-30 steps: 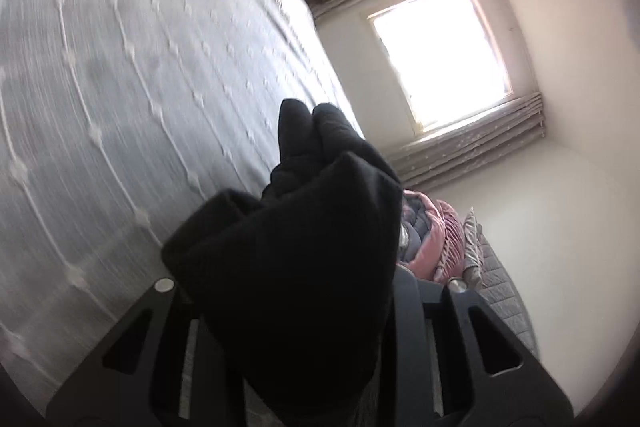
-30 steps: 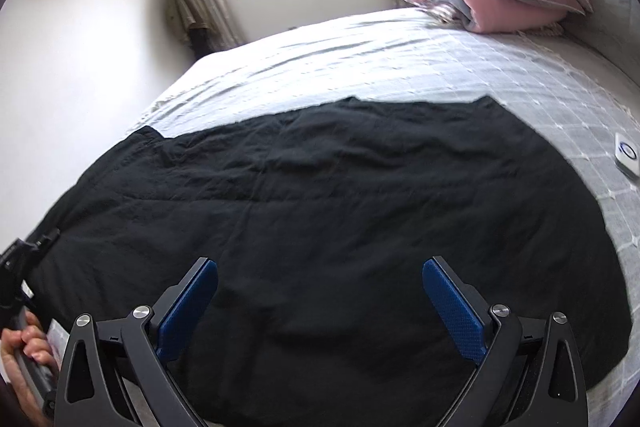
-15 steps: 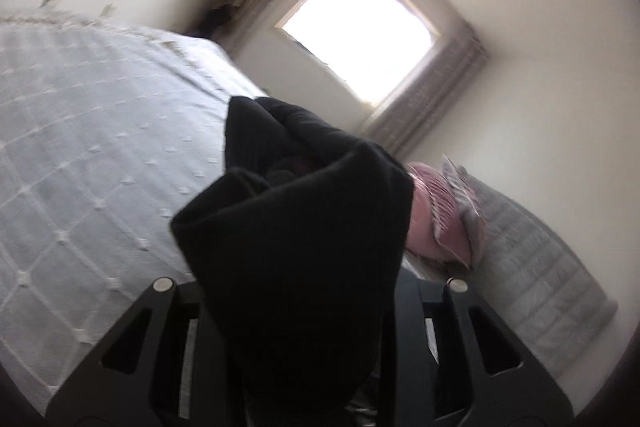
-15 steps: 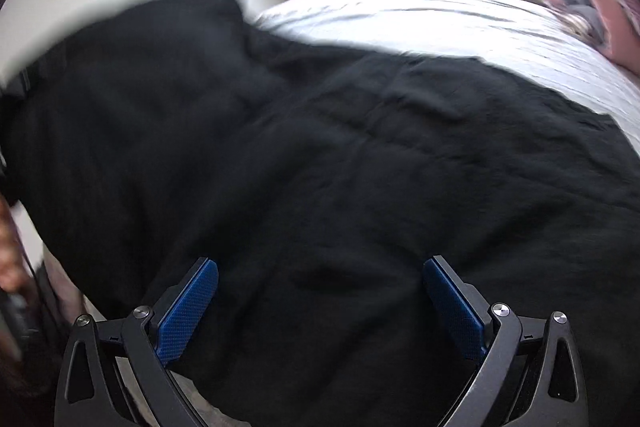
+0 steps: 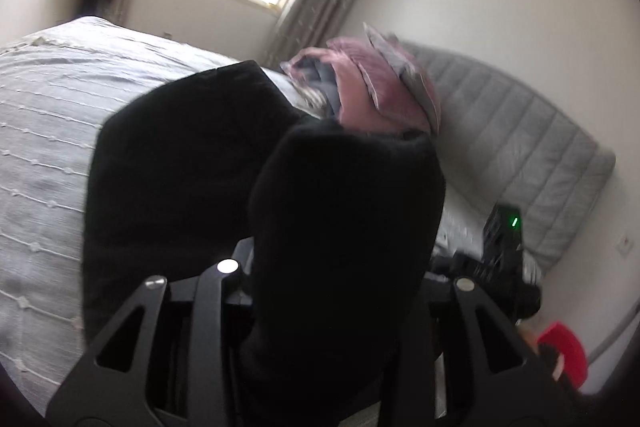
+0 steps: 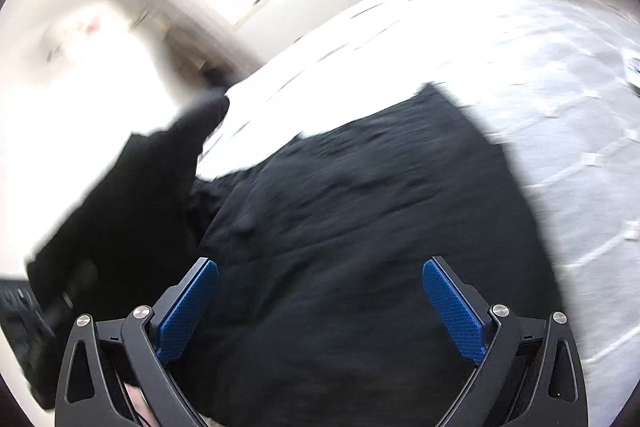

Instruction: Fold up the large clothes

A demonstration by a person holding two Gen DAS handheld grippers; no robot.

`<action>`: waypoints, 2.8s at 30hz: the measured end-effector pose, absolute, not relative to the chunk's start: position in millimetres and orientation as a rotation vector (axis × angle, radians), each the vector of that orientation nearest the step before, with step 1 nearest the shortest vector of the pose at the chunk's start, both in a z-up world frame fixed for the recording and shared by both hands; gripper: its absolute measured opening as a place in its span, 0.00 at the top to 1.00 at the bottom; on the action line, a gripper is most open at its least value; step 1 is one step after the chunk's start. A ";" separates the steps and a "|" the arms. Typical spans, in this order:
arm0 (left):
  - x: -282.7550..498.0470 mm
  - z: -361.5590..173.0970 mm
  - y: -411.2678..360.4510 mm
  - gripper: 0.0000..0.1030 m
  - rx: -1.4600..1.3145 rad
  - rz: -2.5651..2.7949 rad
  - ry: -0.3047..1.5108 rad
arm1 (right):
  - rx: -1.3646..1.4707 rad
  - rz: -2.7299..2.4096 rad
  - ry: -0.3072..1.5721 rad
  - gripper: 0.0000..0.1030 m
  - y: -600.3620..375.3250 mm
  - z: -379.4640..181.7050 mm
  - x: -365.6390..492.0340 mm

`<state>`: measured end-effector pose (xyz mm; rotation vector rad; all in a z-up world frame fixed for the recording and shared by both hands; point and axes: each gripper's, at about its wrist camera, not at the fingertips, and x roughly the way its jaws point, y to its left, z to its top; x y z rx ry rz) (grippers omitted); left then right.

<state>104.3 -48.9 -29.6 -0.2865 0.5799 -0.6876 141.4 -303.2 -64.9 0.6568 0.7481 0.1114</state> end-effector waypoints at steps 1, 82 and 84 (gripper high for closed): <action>104.1 -33.5 -60.2 0.65 -0.257 -0.702 0.598 | 0.673 0.090 0.742 0.00 -317.2 -66.3 136.4; 141.4 -52.9 15.7 0.06 -0.220 -0.599 0.737 | 0.672 0.398 0.912 0.79 -231.9 -96.3 190.7; 144.0 -53.4 19.6 0.06 -0.239 -0.571 0.745 | 0.637 0.393 0.841 0.82 -232.2 -75.8 186.1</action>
